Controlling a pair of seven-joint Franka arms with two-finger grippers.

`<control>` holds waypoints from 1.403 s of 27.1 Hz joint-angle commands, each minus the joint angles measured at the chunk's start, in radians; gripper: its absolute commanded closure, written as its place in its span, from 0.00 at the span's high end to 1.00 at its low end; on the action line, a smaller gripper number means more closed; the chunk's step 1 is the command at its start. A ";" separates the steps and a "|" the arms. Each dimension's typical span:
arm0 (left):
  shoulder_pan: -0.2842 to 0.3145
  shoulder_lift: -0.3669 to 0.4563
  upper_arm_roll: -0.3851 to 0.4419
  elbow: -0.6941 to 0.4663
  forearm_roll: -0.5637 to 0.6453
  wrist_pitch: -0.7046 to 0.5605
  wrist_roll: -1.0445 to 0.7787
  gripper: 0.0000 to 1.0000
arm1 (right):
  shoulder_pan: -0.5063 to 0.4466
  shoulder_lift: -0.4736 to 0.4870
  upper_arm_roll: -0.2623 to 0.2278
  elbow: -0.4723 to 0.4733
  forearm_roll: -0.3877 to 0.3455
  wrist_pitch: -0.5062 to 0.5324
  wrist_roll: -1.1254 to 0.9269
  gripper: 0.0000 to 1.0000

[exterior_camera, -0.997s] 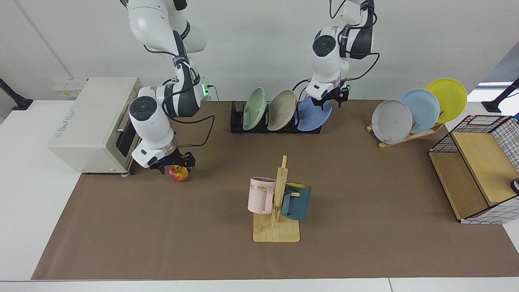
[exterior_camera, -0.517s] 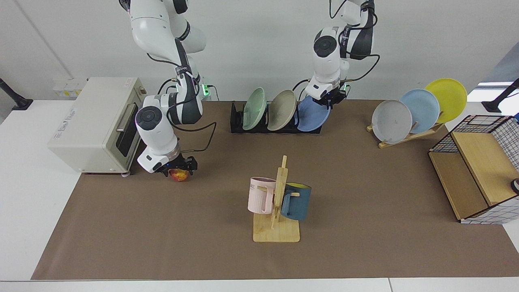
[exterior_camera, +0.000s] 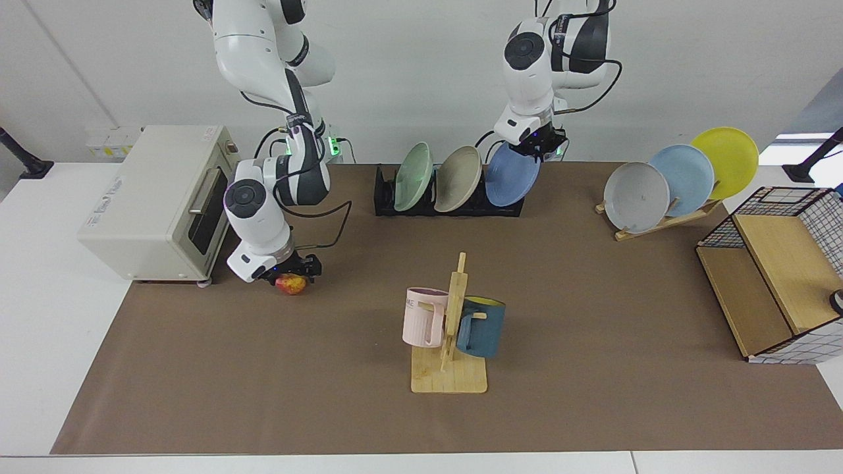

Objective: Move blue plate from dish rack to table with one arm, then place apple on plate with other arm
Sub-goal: 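Lift the blue plate out of the rack with the left gripper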

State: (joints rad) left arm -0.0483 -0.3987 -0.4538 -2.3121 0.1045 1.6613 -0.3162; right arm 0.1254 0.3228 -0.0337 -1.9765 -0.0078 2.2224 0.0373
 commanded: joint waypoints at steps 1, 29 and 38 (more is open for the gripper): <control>0.027 0.017 0.003 0.069 0.086 -0.017 -0.001 0.00 | -0.006 0.005 0.003 -0.024 -0.023 0.051 0.018 1.00; 0.136 0.512 -0.002 0.341 -0.362 0.448 0.008 0.00 | -0.003 -0.027 0.005 0.148 -0.011 -0.164 0.012 0.00; 0.082 0.572 -0.005 0.301 -0.401 0.531 0.006 0.00 | -0.001 -0.131 0.005 0.188 -0.004 -0.308 0.012 0.00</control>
State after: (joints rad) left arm 0.0677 0.1671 -0.4652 -1.9888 -0.2591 2.1413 -0.3135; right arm 0.1259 0.2642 -0.0332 -1.7895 -0.0127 1.9854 0.0373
